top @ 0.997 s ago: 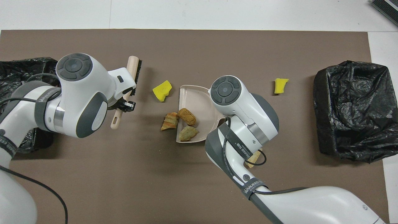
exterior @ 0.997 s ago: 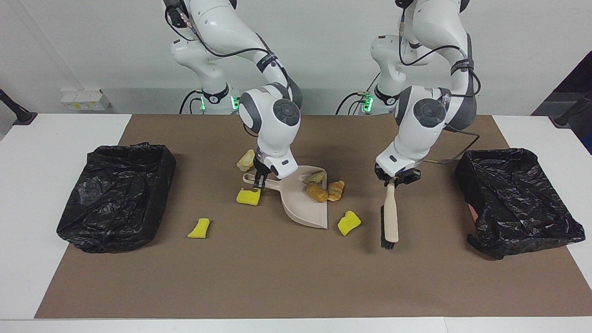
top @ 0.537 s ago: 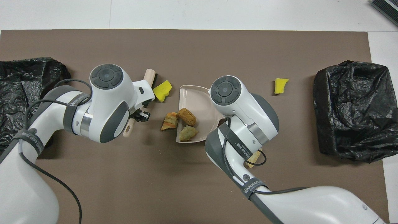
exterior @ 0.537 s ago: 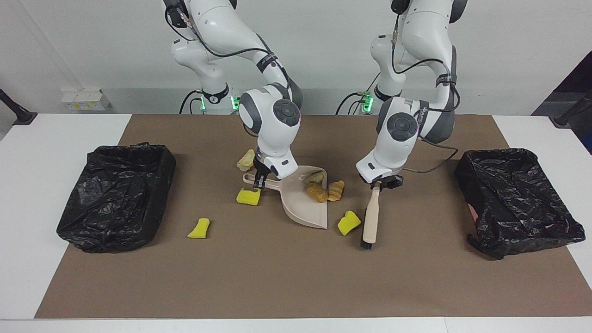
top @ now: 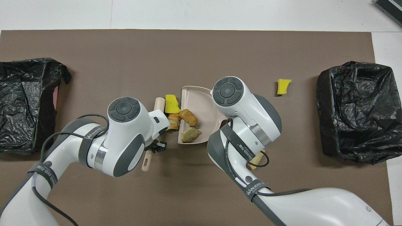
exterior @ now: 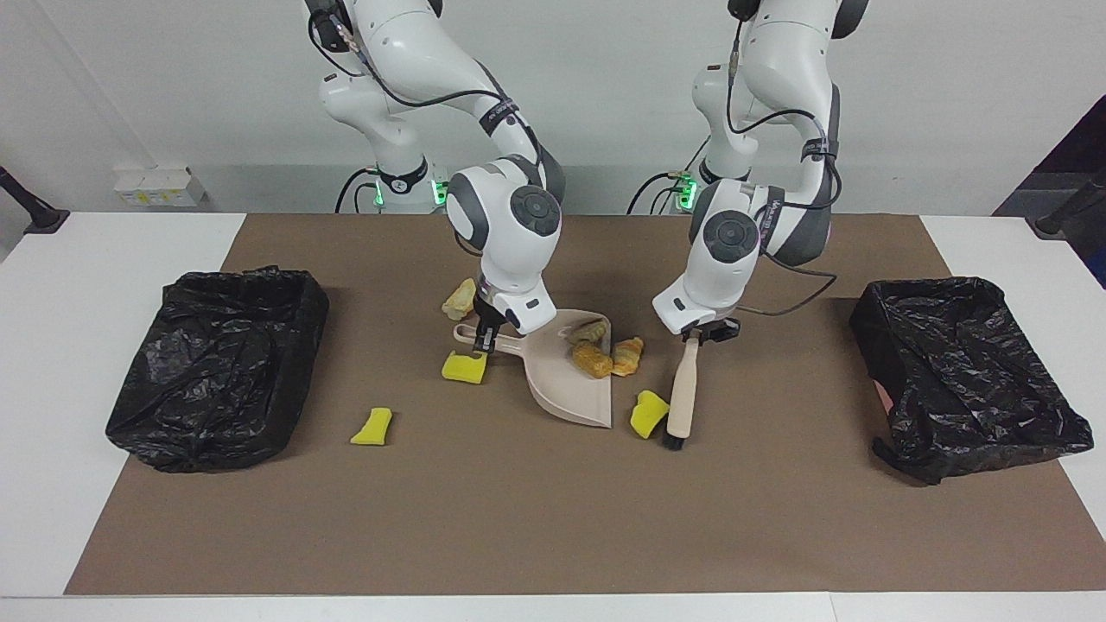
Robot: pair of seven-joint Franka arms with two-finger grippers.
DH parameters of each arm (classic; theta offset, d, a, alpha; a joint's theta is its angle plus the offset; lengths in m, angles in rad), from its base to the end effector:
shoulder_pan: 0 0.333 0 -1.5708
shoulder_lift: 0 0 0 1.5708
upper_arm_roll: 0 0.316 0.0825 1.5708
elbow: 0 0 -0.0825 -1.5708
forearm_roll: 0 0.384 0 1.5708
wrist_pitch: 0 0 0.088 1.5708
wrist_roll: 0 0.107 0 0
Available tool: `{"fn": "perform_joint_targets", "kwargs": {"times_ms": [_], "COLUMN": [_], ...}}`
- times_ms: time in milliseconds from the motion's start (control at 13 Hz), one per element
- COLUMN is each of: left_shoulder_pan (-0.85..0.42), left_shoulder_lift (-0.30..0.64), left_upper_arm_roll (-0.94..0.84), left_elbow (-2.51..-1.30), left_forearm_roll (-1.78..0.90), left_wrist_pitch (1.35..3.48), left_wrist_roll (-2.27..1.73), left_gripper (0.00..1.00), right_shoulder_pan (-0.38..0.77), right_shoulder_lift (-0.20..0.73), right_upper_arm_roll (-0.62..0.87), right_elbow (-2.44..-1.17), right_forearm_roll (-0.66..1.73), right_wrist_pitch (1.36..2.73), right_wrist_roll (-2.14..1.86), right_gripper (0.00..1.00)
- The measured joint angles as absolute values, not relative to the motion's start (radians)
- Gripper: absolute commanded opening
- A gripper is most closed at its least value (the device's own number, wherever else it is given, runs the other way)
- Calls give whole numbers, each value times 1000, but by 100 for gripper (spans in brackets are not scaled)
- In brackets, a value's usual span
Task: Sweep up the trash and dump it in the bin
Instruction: 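Carry the loaded dustpan with the right gripper to the nearby trash bag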
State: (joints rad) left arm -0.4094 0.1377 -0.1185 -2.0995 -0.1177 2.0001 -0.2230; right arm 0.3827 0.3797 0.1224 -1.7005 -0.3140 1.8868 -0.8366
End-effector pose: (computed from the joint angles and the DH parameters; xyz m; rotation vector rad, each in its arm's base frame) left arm 0.4620 -0.2769 0.3384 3.0696 -0.3763 -0.4086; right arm 0.5714 0.2819 0.3625 2.1687 1.9485 -0.3298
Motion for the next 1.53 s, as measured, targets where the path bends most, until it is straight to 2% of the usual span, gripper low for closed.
{"fn": "perform_joint_targets", "kwargs": {"times_ms": [383, 997, 1150, 1304, 1534], "left_shoulder_pan": [-513, -505, -496, -457, -453], "left_shoulder_lift": [136, 113, 74, -5, -103], "left_upper_arm_roll": [-121, -92, -83, -82, -91], "left_elbow": [-2111, -2050, -2016, -1999, -2033], "left_forearm_roll": [-315, -282, -214, -203, -201], "left_wrist_pitch": [2136, 2089, 2005, 1879, 1766], "left_wrist_roll": [-296, -386, -394, -400, -512], "left_gripper": [0, 0, 0, 0, 0], "right_shoulder_pan": [383, 362, 340, 305, 230], "right_shoulder_lift": [380, 379, 375, 365, 336], "right_upper_arm_roll": [122, 123, 122, 121, 120], "right_elbow": [-1701, -1697, -1687, -1665, -1622], "right_forearm_roll": [-314, -312, -292, -268, -235], "right_wrist_pitch": [1887, 1888, 1888, 1877, 1823], "right_wrist_roll": [-837, -837, -871, -929, -1064], "right_gripper": [0, 0, 0, 0, 0]}}
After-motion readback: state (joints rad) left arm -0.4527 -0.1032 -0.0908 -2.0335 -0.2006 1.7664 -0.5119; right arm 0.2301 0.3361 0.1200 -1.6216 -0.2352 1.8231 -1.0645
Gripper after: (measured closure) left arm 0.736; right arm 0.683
